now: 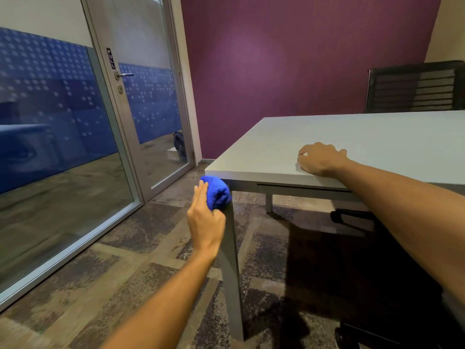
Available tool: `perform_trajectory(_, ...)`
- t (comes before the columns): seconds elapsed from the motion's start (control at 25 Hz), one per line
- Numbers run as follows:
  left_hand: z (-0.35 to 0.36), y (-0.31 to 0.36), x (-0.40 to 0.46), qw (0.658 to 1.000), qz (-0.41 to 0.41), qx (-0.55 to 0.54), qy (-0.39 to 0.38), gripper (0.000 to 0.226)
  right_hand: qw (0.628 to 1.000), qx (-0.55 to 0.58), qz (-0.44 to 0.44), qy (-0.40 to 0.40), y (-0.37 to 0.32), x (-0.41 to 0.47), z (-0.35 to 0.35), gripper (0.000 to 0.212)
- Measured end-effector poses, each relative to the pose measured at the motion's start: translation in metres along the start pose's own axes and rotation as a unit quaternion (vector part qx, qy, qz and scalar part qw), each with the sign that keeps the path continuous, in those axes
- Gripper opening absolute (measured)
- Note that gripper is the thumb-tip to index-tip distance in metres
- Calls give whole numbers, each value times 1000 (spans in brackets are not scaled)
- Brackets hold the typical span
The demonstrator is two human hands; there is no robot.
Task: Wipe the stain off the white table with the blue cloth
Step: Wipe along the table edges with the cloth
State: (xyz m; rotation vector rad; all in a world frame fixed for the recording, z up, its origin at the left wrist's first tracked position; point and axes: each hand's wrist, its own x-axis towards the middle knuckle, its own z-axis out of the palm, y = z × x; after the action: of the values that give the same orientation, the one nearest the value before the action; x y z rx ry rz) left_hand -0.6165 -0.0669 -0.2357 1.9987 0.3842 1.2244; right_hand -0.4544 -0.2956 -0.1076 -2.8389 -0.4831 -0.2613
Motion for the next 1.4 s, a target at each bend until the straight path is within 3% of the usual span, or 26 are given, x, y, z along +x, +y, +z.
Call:
perform_trajectory(0.08,20,3,-7,1000,-14,-1,4,81,1000,0,-2,-1,0,1,2,32)
perform_trajectory(0.36,26,-18,-9,985,92,147,-23,72,1000,-7,-4,6,-1,4,3,31)
perform_trajectory(0.76,20,-38,-29,965,73,226,-108,69,1000,-20,4,-1,-3,2,0,42)
perform_trajectory(1.08,-5,-46,-33,905,88,310,-278,25,1000,-23,0,0,-3,-1,-2,42)
perform_trajectory(1.2,-26,-35,-30,916,34,223,-331,24,1000,-23,-4,-3,-3,-2,-2,40)
perform_trajectory(1.28,-41,-26,-31,948,-5,165,-273,36,1000,-10,-2,-5,-2,-3,-2,41)
perform_trajectory(1.4,-56,-16,-23,979,-135,73,-132,48,999,34,-11,21,-2,-7,-5,54)
